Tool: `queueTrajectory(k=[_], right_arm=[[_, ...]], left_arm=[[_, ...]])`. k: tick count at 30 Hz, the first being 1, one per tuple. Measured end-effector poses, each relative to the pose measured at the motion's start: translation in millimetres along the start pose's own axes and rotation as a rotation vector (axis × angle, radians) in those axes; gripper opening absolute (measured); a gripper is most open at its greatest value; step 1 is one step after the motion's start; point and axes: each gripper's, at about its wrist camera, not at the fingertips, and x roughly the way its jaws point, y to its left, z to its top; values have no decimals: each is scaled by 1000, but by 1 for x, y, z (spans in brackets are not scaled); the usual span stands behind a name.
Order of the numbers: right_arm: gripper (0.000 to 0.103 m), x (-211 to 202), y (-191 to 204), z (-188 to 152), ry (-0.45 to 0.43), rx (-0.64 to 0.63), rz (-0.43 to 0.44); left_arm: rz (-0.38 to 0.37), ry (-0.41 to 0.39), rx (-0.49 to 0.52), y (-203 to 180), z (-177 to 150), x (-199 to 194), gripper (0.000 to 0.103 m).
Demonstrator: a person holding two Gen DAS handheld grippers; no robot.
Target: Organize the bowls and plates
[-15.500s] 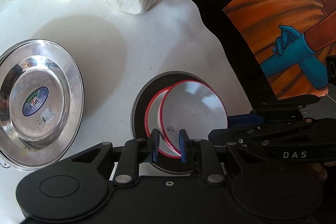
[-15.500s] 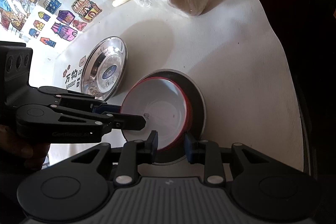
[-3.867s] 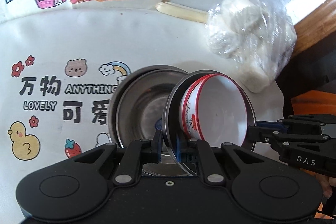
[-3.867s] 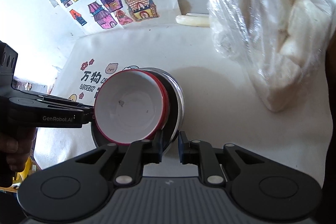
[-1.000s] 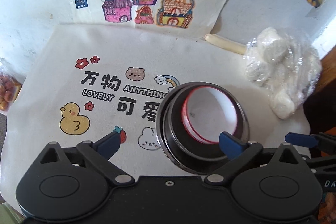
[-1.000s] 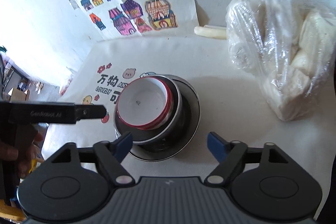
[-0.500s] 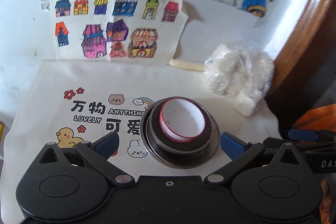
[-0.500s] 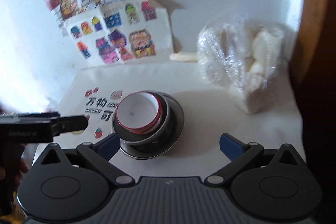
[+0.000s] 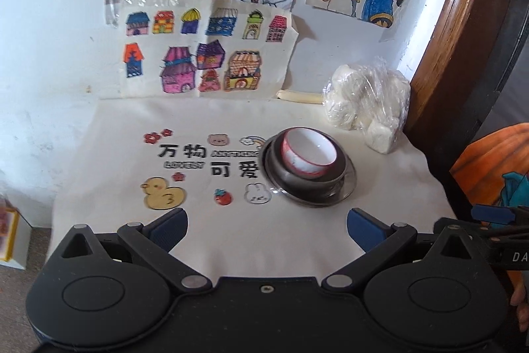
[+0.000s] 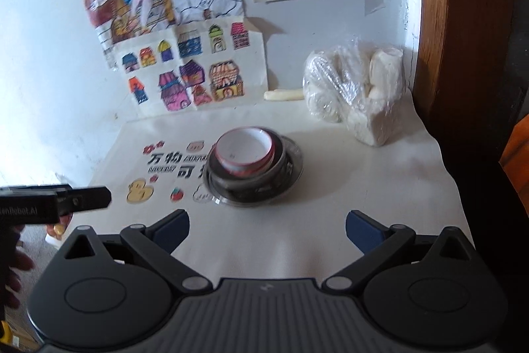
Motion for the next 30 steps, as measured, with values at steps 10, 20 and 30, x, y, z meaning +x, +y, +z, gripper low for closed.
queueTrajectory(k=[10,20,30], right_arm=[[103,-18,13,-24,-6,18,-12],[103,-20,14,-26,-11,14,-11],[103,-19,13,-23,-7,16,-10]], left_arm=[[-2,-2,41,5,-20,-19,102],[0,-2,41,7,-23,-21,102],[0,4,45,3,-22,-18,102]])
